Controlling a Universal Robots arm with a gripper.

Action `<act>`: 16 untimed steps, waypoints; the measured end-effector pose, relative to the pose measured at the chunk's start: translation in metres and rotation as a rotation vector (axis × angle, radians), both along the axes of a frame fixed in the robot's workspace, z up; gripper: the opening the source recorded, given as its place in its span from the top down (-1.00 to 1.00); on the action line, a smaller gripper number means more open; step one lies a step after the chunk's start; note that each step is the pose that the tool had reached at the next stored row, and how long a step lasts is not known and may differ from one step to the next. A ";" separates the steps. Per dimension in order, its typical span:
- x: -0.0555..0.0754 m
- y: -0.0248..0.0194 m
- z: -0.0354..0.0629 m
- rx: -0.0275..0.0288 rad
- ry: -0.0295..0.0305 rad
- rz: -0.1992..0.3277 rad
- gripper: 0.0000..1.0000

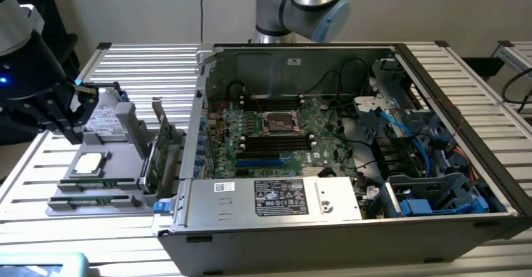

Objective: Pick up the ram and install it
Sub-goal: 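Pick up the ram and move it above insertion slot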

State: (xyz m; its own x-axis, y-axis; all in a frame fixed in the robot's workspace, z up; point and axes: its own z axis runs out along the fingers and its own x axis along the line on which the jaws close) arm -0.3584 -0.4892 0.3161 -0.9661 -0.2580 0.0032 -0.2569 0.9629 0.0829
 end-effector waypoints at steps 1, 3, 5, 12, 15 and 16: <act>0.000 0.0000 0.0000 0.0000 -0.0002 0.018 0.79; 0.000 0.0000 -0.0001 0.0001 -0.0004 0.055 0.79; 0.000 0.0000 -0.0001 0.0001 -0.0006 0.092 0.79; 0.000 0.0000 0.0000 0.0000 -0.0017 0.219 0.79; 0.000 0.0000 0.0000 -0.0001 -0.0022 0.272 0.79; 0.000 0.0000 0.0000 0.0000 -0.0025 0.291 0.79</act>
